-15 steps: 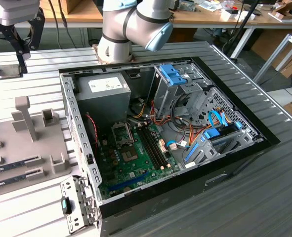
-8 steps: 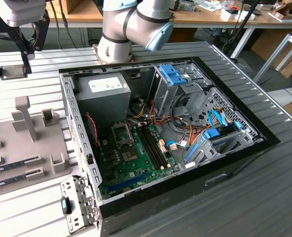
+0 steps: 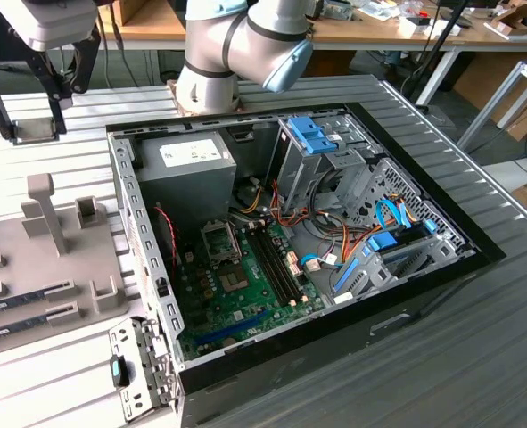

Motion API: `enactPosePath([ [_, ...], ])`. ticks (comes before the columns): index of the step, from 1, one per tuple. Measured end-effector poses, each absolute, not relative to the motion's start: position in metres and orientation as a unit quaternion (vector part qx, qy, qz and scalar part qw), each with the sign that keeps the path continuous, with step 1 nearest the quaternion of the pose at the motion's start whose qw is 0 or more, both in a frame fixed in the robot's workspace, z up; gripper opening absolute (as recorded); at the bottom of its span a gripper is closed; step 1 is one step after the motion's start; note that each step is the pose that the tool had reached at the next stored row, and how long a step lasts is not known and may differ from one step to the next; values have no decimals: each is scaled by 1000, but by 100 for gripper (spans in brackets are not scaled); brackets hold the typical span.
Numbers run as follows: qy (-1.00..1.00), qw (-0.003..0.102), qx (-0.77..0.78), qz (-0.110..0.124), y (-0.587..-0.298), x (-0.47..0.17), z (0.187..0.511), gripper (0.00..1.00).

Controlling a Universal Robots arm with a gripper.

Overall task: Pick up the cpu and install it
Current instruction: 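Pick up the cpu and move it towards the insertion slot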

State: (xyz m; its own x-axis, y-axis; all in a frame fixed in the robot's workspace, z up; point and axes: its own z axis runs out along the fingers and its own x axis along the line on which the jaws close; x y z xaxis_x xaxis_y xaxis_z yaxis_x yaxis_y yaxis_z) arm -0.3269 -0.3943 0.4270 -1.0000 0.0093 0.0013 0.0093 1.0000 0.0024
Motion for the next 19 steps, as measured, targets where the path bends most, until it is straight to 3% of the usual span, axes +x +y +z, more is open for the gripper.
enactPosePath([
  [19,-1000,1,-5,-1,-398,-319,424,47],
])
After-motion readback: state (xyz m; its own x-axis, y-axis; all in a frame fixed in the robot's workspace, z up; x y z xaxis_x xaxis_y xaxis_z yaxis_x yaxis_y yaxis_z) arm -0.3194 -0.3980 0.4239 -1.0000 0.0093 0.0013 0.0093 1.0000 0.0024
